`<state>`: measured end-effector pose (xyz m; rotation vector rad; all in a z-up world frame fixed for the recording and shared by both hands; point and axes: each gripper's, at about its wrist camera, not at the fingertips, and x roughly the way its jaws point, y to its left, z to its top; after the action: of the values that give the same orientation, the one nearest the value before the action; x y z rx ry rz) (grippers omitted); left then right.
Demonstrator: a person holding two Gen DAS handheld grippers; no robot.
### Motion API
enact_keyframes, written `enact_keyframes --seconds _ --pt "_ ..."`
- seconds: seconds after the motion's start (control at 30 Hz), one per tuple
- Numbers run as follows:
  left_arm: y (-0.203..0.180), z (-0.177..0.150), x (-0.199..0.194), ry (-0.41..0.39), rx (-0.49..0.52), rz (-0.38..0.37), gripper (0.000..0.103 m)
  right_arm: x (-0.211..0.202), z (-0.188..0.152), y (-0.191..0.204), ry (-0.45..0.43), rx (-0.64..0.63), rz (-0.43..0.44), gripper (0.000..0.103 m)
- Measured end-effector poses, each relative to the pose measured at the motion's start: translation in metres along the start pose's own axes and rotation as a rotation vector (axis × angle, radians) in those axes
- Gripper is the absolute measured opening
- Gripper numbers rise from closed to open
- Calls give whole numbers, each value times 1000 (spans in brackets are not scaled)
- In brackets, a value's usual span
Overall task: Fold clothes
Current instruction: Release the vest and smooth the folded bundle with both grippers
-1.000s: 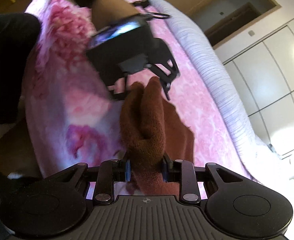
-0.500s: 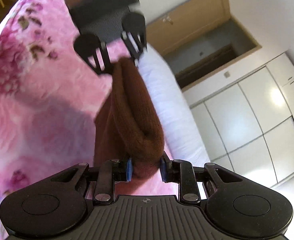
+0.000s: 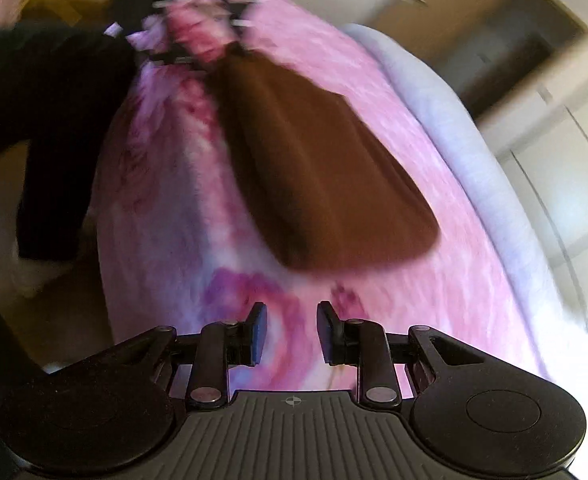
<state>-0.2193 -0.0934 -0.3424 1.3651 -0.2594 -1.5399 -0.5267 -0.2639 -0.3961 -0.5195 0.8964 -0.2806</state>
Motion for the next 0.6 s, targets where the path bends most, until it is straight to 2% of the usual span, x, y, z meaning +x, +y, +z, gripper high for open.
enact_keyframes --seconds 0.13,0.2,0.33,0.43,0.6 --pt "36 -9 -17 -16 -165 0 38 -18 -8 -28 -3 164 -75 26" --pt "54 -16 -22 -18 -256 6 38 -19 0 -42 -29 240 -86 26" --pt "97 -2 -15 -49 -382 -11 38 -4 21 -71 -88 414 -53 26" --pt "123 17 10 -91 -456 -65 38 22 39 -97 -91 536 -3 26" --pt "171 38 73 -111 -581 -186 37 75 56 -146 -83 664 50 26"
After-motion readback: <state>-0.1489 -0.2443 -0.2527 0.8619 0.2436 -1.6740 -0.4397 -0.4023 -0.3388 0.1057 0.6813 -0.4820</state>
